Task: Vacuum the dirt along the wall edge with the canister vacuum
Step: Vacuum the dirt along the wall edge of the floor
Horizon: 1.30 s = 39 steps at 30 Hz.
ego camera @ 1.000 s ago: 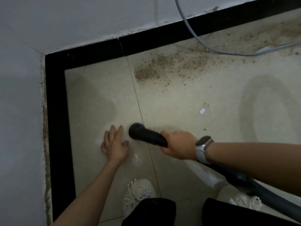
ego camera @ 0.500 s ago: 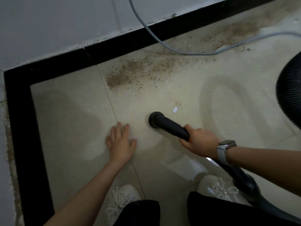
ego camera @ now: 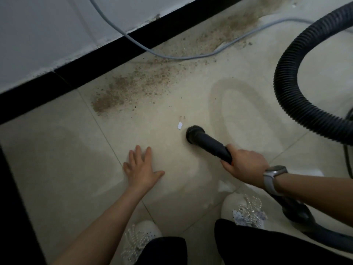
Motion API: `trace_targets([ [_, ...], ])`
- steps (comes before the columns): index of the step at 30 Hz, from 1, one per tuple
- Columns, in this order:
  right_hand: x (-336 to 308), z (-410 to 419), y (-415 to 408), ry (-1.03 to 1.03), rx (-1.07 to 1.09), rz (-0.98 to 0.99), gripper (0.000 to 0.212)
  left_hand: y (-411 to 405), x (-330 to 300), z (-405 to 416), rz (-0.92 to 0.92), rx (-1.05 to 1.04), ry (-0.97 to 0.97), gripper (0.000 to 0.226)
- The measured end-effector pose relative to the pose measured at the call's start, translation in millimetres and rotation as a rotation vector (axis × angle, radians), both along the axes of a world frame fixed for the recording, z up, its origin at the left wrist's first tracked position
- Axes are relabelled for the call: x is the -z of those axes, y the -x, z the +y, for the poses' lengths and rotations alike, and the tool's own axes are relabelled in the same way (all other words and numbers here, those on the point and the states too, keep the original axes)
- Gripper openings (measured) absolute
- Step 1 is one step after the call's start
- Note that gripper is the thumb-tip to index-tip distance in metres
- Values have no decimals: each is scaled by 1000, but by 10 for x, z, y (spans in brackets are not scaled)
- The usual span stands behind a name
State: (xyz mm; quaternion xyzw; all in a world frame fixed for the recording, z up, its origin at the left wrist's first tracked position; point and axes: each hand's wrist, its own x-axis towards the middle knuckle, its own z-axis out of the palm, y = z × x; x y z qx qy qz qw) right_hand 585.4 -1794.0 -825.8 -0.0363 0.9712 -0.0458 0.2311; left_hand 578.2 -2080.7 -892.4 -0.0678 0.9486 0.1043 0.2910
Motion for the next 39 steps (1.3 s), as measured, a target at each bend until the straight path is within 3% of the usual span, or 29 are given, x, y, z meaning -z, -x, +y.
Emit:
trace_targets([
  [4, 66, -131, 316, 80, 131, 30, 27, 0, -1, -24, -2, 7, 2, 94],
  [9, 145, -438, 323, 169, 8, -28, 27, 1, -7, -67, -7, 16, -10, 94],
  [17, 104, -356, 623, 121, 153, 4, 30, -9, 10, -133, -1, 24, -36, 91],
  [24, 103, -980, 718, 144, -66, -20, 32, -13, 12, -236, 61, -7, -50, 82],
  [28, 46, -911, 587, 259, -90, -34, 49, -72, 32, -350, 84, -126, -47, 84],
  [31, -20, -597, 351, 402, 12, -76, 59, -106, 59, -438, 96, -209, -46, 90],
  [36, 44, -395, 161, 354, 85, -147, 27, -83, 88, -500, 91, -252, -56, 93],
  [39, 73, -679, 355, 367, 60, -117, 25, -47, 79, -517, 82, -261, -75, 89],
])
